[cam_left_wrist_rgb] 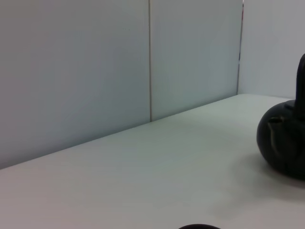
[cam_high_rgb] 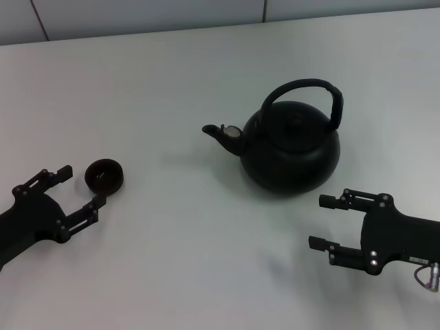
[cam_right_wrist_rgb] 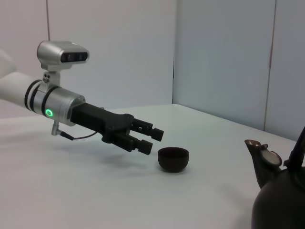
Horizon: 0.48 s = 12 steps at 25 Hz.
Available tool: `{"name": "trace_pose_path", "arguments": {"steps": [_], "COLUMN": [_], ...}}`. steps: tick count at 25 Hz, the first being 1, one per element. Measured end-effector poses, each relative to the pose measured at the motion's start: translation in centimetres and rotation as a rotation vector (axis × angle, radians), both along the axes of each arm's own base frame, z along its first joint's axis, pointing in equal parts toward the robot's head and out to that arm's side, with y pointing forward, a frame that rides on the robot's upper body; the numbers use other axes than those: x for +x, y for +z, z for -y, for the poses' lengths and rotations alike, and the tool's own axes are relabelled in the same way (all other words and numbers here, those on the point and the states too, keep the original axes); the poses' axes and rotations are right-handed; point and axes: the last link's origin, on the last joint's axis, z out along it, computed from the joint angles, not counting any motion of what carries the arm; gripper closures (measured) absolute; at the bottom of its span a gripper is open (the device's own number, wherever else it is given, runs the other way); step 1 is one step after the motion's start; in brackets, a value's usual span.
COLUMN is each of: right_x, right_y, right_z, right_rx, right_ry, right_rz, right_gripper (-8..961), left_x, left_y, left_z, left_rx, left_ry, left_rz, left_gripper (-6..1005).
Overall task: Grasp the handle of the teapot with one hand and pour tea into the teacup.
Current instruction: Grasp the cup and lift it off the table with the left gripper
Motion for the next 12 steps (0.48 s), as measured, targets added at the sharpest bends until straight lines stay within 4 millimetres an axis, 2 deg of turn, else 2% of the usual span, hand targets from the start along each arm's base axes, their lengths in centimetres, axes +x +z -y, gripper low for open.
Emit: {"name": "trace_pose_path", "arguments": {"steps": [12], "right_x": [-0.1], "right_y": [0.0], "right_z": [0.1], "right_rx": [-0.004], "right_ry": [0.000], "right_rz": [-0.007], "right_gripper": [283], "left_x": [0.8], "left_y": [-1.9], "left_z": [-2.0], "left_rx": [-0.016], "left_ry": [0.022], "left_rz": [-0.047], "left_gripper": [202]}}
